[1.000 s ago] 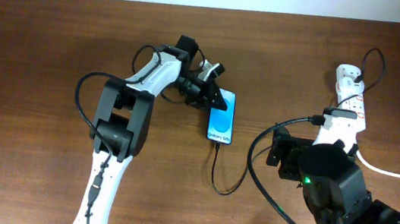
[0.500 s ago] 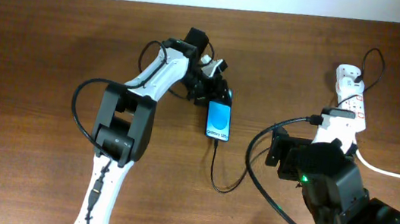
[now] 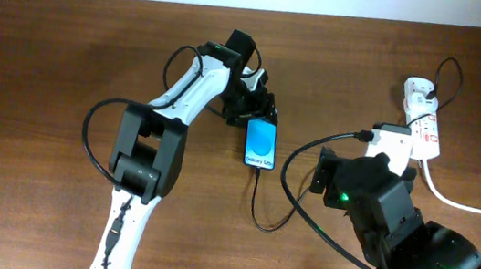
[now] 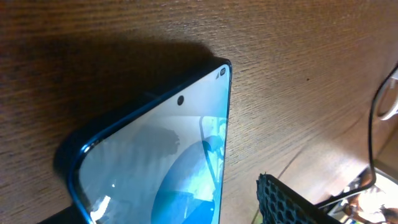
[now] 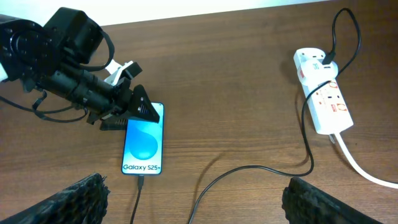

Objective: Plug charger to phone and switch on socket

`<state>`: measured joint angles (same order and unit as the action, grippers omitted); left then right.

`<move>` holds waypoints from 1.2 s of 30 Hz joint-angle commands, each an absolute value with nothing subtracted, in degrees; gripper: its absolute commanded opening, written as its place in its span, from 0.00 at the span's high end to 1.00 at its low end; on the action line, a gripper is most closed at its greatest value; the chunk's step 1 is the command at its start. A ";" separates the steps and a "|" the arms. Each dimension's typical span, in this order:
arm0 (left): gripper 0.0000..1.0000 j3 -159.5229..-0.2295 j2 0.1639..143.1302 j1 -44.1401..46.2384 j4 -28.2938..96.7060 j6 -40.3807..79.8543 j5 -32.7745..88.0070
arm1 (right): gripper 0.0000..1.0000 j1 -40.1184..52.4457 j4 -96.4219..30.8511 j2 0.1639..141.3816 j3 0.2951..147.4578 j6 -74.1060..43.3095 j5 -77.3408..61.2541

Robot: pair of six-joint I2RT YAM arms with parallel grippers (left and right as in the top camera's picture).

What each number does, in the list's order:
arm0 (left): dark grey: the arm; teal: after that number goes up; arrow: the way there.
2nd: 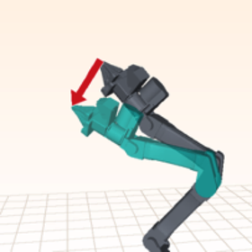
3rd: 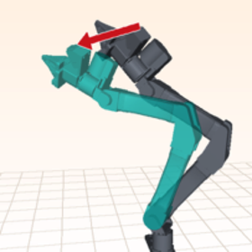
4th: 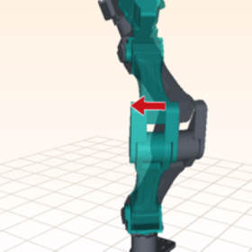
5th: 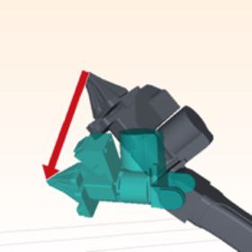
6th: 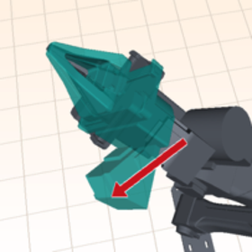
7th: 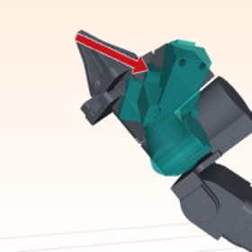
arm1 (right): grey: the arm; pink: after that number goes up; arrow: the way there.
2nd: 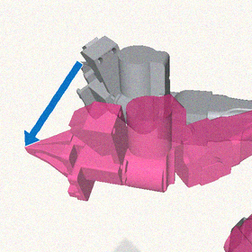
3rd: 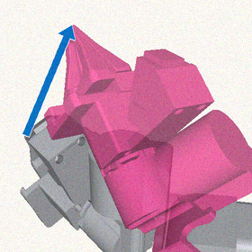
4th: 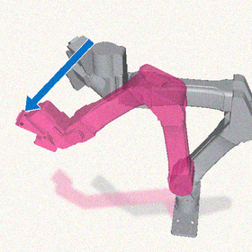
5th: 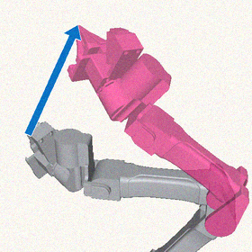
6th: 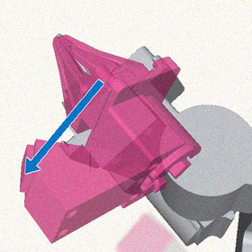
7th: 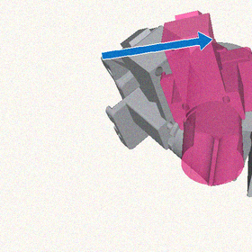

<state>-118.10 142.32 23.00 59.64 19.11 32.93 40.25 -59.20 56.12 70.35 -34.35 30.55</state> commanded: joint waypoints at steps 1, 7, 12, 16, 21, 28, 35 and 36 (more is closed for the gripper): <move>0.31 -114.50 149.25 22.50 60.51 19.07 18.41 | 0.07 40.05 -59.22 56.42 70.50 -35.05 30.55; 0.01 -114.87 149.23 22.35 61.63 20.36 16.75 | 0.01 39.35 -62.61 57.32 70.50 -44.16 30.65; 0.01 -116.55 149.12 22.20 63.33 20.32 12.14 | 0.01 28.56 -69.69 57.76 70.50 -54.98 30.17; 0.01 -123.48 147.50 22.20 69.43 20.10 7.27 | 0.01 22.90 -69.67 58.00 70.50 -54.85 29.19; 0.00 -131.79 132.05 22.55 77.60 20.12 -5.26 | 0.47 21.47 -70.13 63.29 70.30 -53.67 35.86; 0.00 -128.46 113.84 25.80 84.62 22.96 -17.17 | 0.81 -3.51 -70.11 69.36 70.30 -53.63 21.63; 0.01 -96.42 93.73 26.83 69.52 24.23 -18.87 | 0.84 -15.18 -70.22 69.38 70.30 -48.21 16.23; 0.01 -87.79 87.33 26.65 65.47 24.69 -18.61 | 0.85 -15.18 -70.17 69.38 70.30 -48.21 15.79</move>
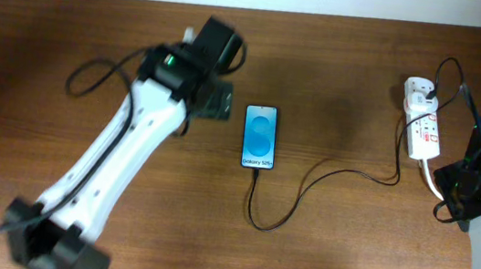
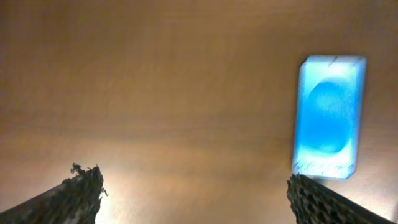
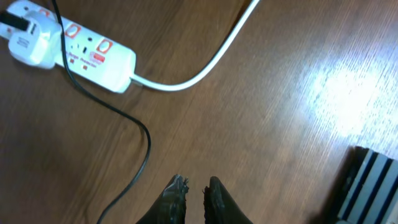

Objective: Plug charger to phone and switch on socket

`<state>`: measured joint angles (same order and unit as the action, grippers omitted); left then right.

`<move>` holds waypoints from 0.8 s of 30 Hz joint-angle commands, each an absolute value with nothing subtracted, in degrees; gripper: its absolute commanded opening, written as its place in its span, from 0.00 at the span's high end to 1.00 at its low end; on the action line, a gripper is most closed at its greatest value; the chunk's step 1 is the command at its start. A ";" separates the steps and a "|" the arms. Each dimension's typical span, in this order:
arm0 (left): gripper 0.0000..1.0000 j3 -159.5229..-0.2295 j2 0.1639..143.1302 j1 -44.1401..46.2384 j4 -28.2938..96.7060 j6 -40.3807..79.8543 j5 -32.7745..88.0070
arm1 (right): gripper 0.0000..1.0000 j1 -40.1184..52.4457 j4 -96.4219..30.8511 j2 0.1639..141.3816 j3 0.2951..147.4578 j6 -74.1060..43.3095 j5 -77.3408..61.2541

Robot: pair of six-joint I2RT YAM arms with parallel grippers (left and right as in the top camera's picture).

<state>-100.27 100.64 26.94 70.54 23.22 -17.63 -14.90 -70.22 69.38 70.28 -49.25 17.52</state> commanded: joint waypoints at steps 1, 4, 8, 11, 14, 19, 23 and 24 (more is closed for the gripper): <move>0.01 -80.79 81.41 26.35 62.15 24.86 -18.59 | 0.84 -15.18 -70.06 69.49 70.30 -48.16 15.49; 0.01 -64.66 64.90 22.41 55.31 26.35 -17.74 | 0.95 -15.35 -68.51 70.72 70.50 -43.66 13.30; 0.01 -56.25 47.64 10.92 54.65 27.81 -17.98 | 0.96 -18.76 -67.75 78.63 75.24 -41.93 8.60; 0.01 -56.25 43.13 6.59 54.24 27.79 -18.46 | 0.96 -21.69 -69.95 88.44 82.59 -41.89 8.32; 0.01 -56.25 42.11 4.93 54.33 27.79 -18.44 | 0.96 -24.18 -73.28 101.10 93.49 -41.78 5.19; 0.01 -56.25 42.41 4.93 54.98 27.79 -18.41 | 0.96 -24.77 -73.10 118.61 107.26 -39.11 -4.12; 0.01 -56.25 42.41 4.93 54.98 27.81 -18.41 | 0.96 -24.73 -69.12 124.14 111.83 -39.24 -6.04; 0.01 -56.25 42.39 4.93 54.96 27.81 -18.41 | 0.96 -24.67 -66.85 124.14 111.83 -39.42 -6.02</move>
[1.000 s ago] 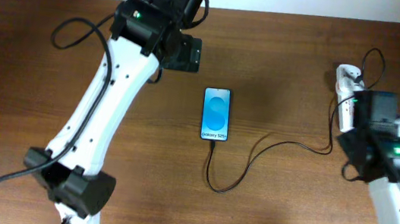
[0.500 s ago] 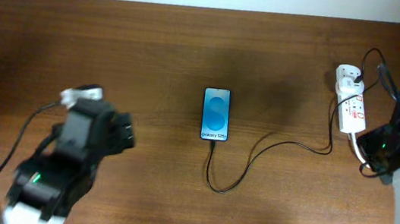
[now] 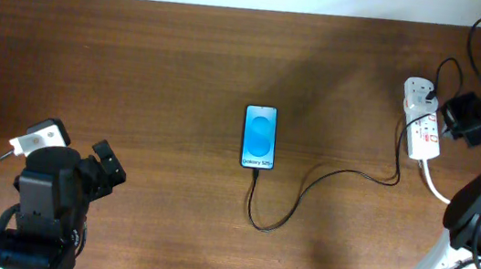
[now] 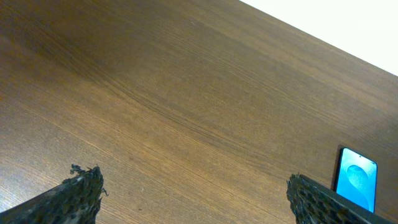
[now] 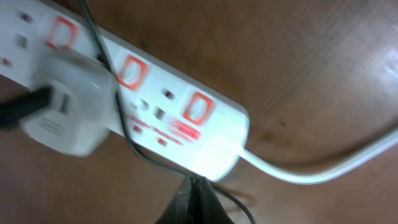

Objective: Plug charger to phone and switch on socket

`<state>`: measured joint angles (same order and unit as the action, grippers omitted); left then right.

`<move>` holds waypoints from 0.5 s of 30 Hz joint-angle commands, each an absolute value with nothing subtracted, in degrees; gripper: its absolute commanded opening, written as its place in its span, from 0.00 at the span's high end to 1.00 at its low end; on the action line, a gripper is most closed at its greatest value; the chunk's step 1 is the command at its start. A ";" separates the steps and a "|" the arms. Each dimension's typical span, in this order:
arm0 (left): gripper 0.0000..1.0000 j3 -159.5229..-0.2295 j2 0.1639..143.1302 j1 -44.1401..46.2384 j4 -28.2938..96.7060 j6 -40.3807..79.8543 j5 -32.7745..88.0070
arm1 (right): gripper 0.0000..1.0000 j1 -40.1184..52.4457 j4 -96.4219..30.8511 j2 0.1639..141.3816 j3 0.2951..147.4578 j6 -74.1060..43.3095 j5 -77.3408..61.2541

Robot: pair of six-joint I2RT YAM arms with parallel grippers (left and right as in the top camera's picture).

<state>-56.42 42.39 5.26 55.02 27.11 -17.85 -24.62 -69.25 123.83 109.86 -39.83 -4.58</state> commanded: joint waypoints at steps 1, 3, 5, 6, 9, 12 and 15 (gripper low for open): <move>0.01 -56.25 42.39 4.93 54.98 27.81 -18.41 | 0.96 -24.49 -64.88 124.14 111.83 -39.42 -6.04; 0.01 -56.25 42.35 4.93 55.00 27.79 -18.41 | 0.96 -24.14 -62.26 124.25 111.81 -39.88 -6.02; 0.01 -56.25 42.33 4.91 55.09 27.79 -18.41 | 0.96 -23.29 -59.77 124.97 111.81 -40.64 -6.46; 0.01 -56.25 41.69 4.93 55.16 27.79 -18.41 | 0.96 -22.96 -58.76 125.78 111.83 -40.97 -6.52; 0.01 -56.25 37.58 4.08 55.16 27.79 -18.41 | 0.96 -22.83 -57.12 128.09 111.83 -40.95 -7.09; 0.01 -56.25 33.36 0.86 55.16 27.79 -18.41 | 0.96 -22.83 -55.86 129.16 111.83 -40.93 -7.09; 0.01 -56.25 29.47 -0.45 55.18 27.79 -18.41 | 0.96 -22.83 -55.42 130.67 111.83 -40.99 -7.14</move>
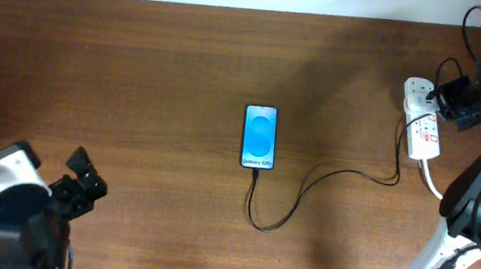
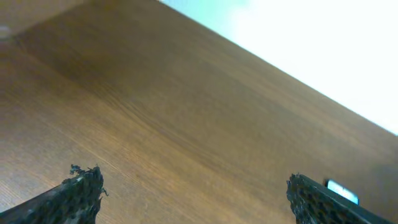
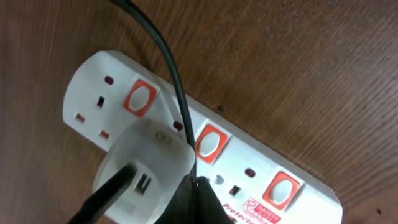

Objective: Plug charger to phone and switch on socket

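The phone lies face up mid-table with its screen lit; in the left wrist view only a sliver of the phone shows. A black charger cable runs from its lower end to the white plug seated in the white power strip. My right gripper is shut, its tip down on the power strip beside the plug, just below the second orange switch. My left gripper is open over bare wood at the front left, far from the phone.
The strip's white mains lead trails toward the right edge. The cable loops on the wood between the phone and the strip. Two more orange switches sit along the strip. A white wall borders the table's far edge.
My shut right gripper has moved from the strip's lead end to the plug end, beside the second switch. The left arm has drawn further back to the front left corner.
First my left gripper was at the phone's top edge, my right gripper was open at the front, and the cable was in the phone. Then the left was off the phone and the right was shut beside the strip. The left withdrew; the right now touches the strip.
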`<state>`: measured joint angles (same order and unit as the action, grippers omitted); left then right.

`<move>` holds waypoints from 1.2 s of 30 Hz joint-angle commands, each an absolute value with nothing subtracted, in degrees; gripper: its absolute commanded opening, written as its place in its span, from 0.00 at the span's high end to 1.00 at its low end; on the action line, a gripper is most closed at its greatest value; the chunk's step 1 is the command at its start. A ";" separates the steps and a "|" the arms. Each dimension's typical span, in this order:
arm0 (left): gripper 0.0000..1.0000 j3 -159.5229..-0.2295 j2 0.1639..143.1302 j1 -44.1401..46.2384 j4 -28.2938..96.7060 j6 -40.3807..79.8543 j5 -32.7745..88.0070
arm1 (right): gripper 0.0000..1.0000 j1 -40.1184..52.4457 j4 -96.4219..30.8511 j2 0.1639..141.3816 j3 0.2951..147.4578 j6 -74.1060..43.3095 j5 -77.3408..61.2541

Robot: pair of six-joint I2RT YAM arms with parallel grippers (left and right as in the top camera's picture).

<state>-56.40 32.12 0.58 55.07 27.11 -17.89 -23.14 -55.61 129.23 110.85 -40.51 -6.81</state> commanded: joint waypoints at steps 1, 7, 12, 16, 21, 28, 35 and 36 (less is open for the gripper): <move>0.00 -56.25 28.18 -0.45 55.16 27.79 -18.41 | 0.96 -22.83 -55.22 131.44 111.81 -40.95 -7.14; 0.01 -56.25 27.33 -0.45 55.18 27.79 -18.41 | 0.96 -22.83 -54.13 131.92 111.83 -40.95 -7.33; 0.01 -56.25 27.33 -0.45 55.18 27.79 -18.41 | 0.96 -22.74 -53.74 131.96 111.81 -40.95 -7.81; 0.01 -56.25 27.33 -0.45 55.18 27.81 -18.41 | 0.96 -21.61 -53.49 133.32 111.81 -40.91 -7.99; 0.01 -56.25 27.33 -0.45 55.18 27.79 -18.41 | 0.96 -19.57 -53.56 137.01 111.81 -40.88 -8.01; 0.01 -56.25 26.70 -0.45 55.20 27.79 -18.39 | 0.96 -21.30 -61.34 133.21 114.32 -39.18 -4.43; 0.01 -56.25 16.51 -4.34 55.37 27.79 -18.41 | 0.96 -25.65 -68.99 114.10 115.11 -39.18 0.86; 0.01 -56.25 15.81 -4.99 55.40 27.79 -18.41 | 0.96 -25.63 -69.47 110.13 115.11 -39.20 0.69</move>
<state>-56.34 17.91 -3.03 55.42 27.11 -17.89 -25.47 -68.69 119.63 113.27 -39.42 -0.78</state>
